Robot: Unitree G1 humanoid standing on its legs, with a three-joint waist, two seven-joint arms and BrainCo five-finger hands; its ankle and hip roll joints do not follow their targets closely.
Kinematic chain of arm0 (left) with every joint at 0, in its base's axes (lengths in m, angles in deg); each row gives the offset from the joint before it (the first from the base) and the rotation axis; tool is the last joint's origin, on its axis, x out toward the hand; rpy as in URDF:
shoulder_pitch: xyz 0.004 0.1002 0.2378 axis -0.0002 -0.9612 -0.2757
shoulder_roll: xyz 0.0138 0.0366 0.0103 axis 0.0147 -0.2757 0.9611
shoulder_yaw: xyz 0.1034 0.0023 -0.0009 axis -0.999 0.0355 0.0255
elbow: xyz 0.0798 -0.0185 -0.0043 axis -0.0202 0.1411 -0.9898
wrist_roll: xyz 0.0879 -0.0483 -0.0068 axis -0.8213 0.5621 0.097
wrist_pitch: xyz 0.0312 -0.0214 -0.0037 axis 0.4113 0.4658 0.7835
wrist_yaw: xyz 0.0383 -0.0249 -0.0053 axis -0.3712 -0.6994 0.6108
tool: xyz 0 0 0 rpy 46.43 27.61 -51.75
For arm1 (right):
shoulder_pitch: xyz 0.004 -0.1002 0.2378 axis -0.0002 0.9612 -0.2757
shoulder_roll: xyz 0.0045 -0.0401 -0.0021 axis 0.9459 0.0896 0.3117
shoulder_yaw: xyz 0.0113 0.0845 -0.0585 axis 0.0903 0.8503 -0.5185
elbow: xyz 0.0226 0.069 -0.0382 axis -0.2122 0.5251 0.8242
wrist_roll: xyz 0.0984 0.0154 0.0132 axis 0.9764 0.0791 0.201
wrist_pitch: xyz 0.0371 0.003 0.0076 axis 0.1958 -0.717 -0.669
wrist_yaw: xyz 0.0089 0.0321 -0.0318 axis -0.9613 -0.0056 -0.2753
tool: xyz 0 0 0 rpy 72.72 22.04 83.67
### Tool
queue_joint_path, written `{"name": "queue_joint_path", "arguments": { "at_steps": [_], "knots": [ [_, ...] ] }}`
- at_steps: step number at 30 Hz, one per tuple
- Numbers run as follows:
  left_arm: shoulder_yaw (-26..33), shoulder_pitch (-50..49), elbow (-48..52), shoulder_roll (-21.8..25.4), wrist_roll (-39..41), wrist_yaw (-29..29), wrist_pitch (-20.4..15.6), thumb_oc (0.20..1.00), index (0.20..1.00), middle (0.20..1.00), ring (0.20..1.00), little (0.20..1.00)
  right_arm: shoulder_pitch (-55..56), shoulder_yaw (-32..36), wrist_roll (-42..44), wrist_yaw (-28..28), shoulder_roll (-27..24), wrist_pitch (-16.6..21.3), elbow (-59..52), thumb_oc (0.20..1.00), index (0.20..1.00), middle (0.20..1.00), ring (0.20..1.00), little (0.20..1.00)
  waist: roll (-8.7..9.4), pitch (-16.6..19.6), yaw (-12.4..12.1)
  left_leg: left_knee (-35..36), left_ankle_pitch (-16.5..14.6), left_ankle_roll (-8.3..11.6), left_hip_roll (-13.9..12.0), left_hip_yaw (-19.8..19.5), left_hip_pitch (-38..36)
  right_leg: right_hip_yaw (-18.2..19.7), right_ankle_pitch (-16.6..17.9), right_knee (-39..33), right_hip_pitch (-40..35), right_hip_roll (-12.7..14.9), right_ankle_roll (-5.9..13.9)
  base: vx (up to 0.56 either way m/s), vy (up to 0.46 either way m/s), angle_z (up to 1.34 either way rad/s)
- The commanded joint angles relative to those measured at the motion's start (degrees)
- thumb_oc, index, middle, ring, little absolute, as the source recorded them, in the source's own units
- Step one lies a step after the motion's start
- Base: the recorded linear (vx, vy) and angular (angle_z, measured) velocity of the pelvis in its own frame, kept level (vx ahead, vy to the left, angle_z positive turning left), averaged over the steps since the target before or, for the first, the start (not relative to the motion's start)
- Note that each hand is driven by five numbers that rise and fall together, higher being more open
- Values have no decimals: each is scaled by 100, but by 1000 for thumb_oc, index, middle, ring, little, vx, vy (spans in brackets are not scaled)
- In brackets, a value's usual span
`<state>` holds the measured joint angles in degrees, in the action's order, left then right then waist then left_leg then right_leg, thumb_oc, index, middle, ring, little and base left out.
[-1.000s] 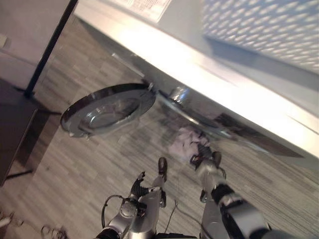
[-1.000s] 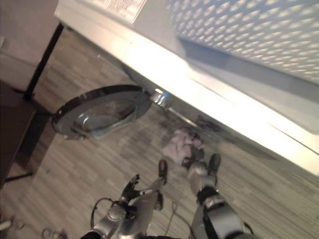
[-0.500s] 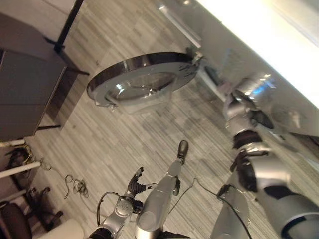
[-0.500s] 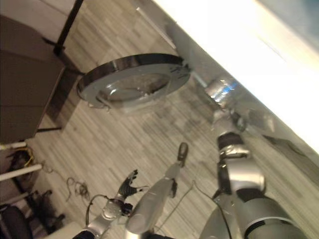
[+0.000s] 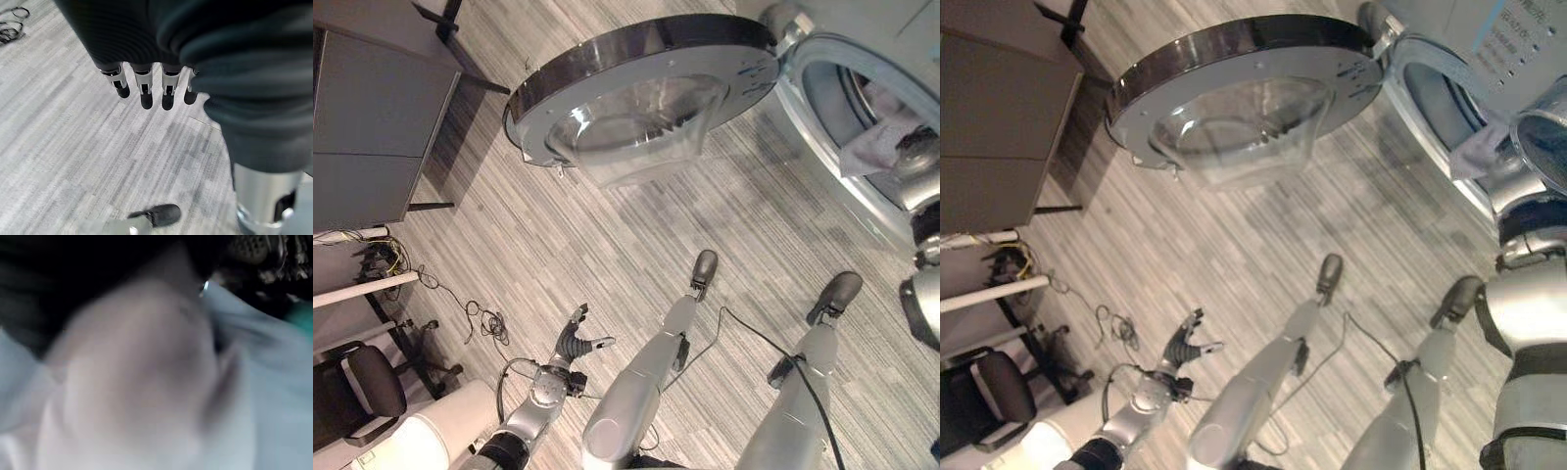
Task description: Grab the laundry basket,head to the washer,open it,put in the laundry and shut it.
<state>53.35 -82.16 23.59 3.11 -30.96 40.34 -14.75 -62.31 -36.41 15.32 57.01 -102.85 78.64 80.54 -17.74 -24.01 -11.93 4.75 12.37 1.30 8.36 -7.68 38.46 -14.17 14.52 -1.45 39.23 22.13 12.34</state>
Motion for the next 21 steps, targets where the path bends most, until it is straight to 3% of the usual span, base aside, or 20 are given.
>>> {"name": "queue_joint_path", "arguments": {
  "at_steps": [1, 4, 15, 17, 18, 21],
  "knots": [
    [-258, -93, 53, 77, 188, -74, 165, 1000, 1000, 1000, 1000, 1000, -1301, -672, 813, -626, -1184, 262, -492, 1000, 1000, 1000, 1000, 1000, -303, 105, 151, 25, -525, 528, -614, 426, -464, 260, -1543, 1458, 104, -378, -181, -4, -24, -11],
    [-195, -171, 13, 65, 222, -77, 159, 1000, 1000, 1000, 1000, 1000, -600, -144, 1621, -740, -1016, 720, -997, 1000, 1000, 1000, 1000, 1000, -302, 9, 266, 25, -526, 523, -652, 445, -530, 273, -1563, 1471, 75, -418, -207, -1, -8, -2],
    [-233, -59, -357, 46, 292, 18, 162, 1000, 1000, 1000, 1000, 1000, 568, 1678, 4109, -751, -438, 1839, -2107, 1000, 1000, 1000, 1000, 1000, -206, -231, 494, 25, -594, 515, -699, 520, -657, 315, -1563, 1416, -48, -483, -205, -3, -2, -1],
    [-234, -50, -427, 4, 318, 50, 177, 1000, 1000, 1000, 1000, 1000, 633, 2212, 4931, -797, -271, 2203, -2186, 1000, 1000, 1000, 1000, 1000, -246, -260, 525, 25, -607, 520, -688, 513, -659, 316, -1560, 1392, -71, -487, -196, 0, 0, 0],
    [-247, -49, -454, 11, 338, 72, 182, 1000, 1000, 1000, 1000, 1000, 712, 2693, 5745, -882, -141, 2604, -2273, 1000, 1000, 1000, 1000, 1000, -252, -267, 522, 25, -625, 528, -676, 498, -678, 294, -1567, 1362, -114, -488, -189, 0, 0, 0],
    [-274, -57, -451, 1, 350, 149, 185, 1000, 1000, 1000, 1000, 1000, 660, 3319, 6718, -832, 81, 3282, -2535, 1000, 1000, 1000, 1000, 1000, -314, -282, 505, 25, -553, 518, -651, 479, -638, 245, -1443, 1297, -122, -483, -214, -28, 7, 1]
  ]
}}
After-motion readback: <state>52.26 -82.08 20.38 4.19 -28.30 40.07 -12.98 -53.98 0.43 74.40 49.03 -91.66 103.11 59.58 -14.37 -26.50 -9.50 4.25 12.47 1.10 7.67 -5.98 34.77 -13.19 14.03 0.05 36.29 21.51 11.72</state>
